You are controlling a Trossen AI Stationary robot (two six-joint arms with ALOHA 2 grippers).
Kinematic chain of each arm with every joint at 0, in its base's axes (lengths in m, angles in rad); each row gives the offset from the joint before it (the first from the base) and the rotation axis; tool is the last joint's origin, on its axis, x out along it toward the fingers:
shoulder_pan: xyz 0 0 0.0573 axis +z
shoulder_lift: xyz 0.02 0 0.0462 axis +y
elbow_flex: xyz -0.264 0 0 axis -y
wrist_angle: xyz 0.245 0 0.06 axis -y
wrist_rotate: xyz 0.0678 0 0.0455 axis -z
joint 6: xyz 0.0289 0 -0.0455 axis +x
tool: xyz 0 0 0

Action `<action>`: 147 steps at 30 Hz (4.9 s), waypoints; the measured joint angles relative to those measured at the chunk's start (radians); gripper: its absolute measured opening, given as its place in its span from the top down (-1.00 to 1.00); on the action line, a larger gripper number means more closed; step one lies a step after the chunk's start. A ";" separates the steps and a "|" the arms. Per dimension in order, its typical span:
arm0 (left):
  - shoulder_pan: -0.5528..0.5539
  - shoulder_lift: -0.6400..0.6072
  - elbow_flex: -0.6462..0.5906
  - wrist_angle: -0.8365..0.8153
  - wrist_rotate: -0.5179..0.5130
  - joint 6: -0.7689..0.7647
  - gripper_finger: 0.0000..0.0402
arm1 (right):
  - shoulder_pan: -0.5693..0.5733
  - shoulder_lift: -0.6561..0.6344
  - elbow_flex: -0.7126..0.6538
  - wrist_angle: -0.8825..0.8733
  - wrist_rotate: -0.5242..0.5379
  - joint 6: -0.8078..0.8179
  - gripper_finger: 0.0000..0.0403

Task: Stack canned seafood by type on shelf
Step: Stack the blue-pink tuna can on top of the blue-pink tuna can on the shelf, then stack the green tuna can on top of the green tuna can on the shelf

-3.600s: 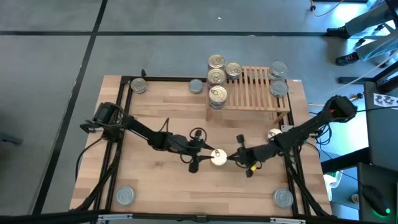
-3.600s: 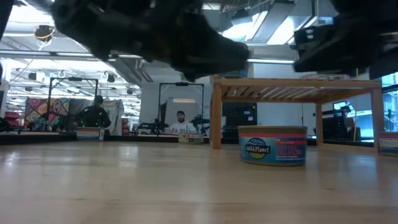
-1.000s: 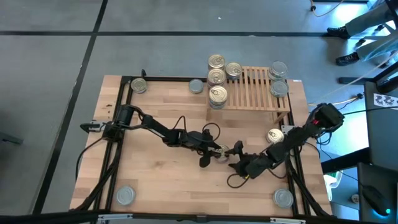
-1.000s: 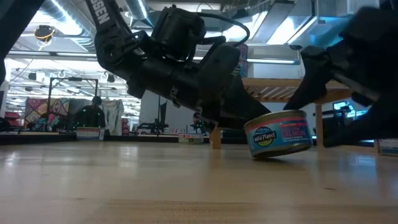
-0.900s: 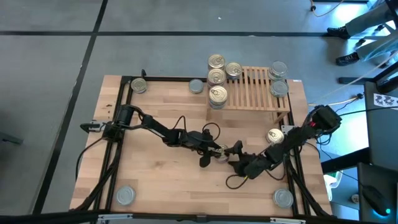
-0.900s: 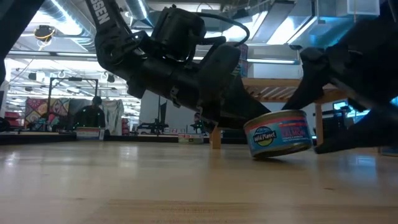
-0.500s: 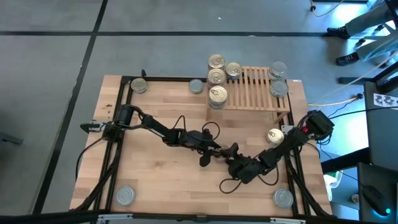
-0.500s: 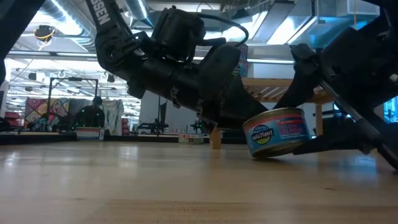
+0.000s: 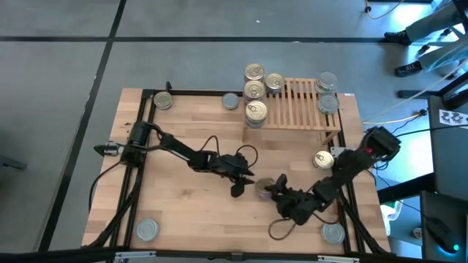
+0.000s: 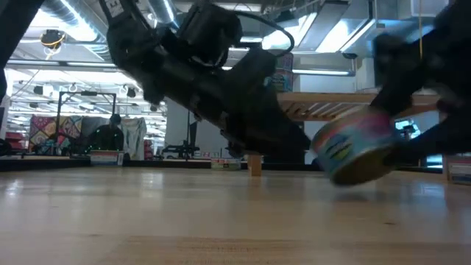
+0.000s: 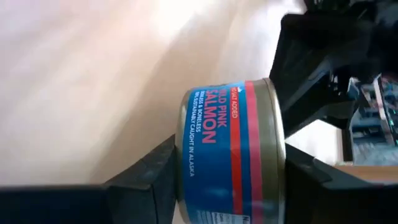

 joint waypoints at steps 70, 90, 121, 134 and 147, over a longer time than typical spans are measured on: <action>-0.132 -0.152 -0.150 -0.173 -0.296 0.061 0.19 | -1.335 -0.274 0.424 -0.257 -0.378 -0.416 -0.13; -0.128 -0.153 -0.150 -0.172 -0.296 0.061 0.19 | -1.298 -0.322 0.421 -0.335 -0.348 -0.415 -0.36; -0.160 -0.317 -0.148 -0.419 -0.345 0.112 0.20 | -0.498 -0.607 0.314 -0.754 -0.329 0.237 -0.37; 0.018 -0.574 -0.149 -0.895 -0.437 -0.052 0.20 | -0.225 -0.454 -0.083 -0.193 -0.294 0.393 -0.37; 0.325 -0.490 -0.163 -0.510 -0.437 0.138 0.19 | -0.229 -0.166 -0.148 0.047 -0.273 0.534 -0.37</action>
